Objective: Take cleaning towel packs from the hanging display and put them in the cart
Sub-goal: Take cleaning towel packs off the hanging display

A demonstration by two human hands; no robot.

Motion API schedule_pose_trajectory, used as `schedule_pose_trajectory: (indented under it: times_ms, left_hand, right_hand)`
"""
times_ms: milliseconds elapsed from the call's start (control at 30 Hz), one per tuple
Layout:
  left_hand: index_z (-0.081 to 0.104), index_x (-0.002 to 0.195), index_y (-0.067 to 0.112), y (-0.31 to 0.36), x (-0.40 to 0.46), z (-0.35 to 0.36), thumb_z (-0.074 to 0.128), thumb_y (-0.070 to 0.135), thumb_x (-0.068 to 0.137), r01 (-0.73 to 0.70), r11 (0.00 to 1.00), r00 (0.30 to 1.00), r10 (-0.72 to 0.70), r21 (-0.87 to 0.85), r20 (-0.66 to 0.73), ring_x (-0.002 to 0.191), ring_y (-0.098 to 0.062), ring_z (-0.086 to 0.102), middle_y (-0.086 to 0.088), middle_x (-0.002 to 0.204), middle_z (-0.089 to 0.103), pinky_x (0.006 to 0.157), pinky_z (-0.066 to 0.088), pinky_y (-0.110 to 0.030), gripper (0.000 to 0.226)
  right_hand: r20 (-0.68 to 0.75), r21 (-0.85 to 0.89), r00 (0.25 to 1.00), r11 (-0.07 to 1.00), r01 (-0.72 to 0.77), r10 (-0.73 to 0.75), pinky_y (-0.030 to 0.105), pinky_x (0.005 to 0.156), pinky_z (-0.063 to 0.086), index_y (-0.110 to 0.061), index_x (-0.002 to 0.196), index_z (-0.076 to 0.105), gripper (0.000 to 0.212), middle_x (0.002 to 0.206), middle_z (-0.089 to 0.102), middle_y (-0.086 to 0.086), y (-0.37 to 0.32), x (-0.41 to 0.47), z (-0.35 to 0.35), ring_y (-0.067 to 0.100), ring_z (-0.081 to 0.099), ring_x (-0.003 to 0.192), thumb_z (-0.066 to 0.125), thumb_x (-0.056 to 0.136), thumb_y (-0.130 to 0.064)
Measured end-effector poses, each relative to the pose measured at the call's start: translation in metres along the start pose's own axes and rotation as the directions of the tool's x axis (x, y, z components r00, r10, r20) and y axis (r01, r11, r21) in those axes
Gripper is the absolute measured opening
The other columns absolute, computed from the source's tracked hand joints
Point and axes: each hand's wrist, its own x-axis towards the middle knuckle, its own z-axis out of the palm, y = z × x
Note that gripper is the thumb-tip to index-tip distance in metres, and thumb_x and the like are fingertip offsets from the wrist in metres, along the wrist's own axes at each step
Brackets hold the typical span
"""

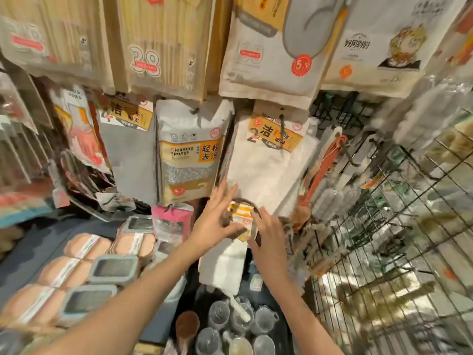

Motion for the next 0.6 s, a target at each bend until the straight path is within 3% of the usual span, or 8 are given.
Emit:
schedule_pose_trajectory:
  times_ms: [133,333,600]
  left_hand:
    - [0.007,0.144,0.042,-0.031,-0.023,0.010,0.075,0.039,0.076,0.052,0.999,0.998,-0.052,-0.008,0.018,0.143,-0.010,-0.012,0.019,0.153,-0.012,0.117,0.008,-0.038,0.097]
    - [0.003,0.142,0.049,-0.061,-0.029,0.024,0.060,0.070,0.065,0.093,0.994,0.990,-0.098,0.051,0.099,0.142,-0.013,-0.017,0.018,0.149,-0.020,0.116,0.006,-0.044,0.099]
    - [-0.005,0.145,0.036,-0.074,-0.010,0.030,0.049,0.079,0.057,0.118,0.979,0.972,-0.148,0.169,0.181,0.143,-0.020,-0.023,0.002,0.154,-0.025,0.114,0.005,-0.058,0.112]
  right_hand:
    - [0.041,0.029,0.999,1.000,-0.006,0.005,0.042,0.113,0.022,-0.029,0.142,0.030,0.073,0.150,0.035,0.000,0.004,-0.019,0.035,0.029,0.021,0.140,0.071,0.082,-0.021]
    - [0.164,-0.073,0.984,0.996,-0.057,0.068,0.051,0.115,0.020,-0.029,0.149,0.016,0.085,0.157,0.016,-0.010,0.012,-0.017,0.052,0.029,0.007,0.145,0.069,0.083,-0.030]
    - [0.143,-0.160,0.987,0.986,-0.055,0.078,0.048,0.115,0.012,-0.026,0.150,0.009,0.095,0.153,-0.004,-0.010,0.012,0.002,0.061,0.028,0.006,0.145,0.072,0.078,-0.031]
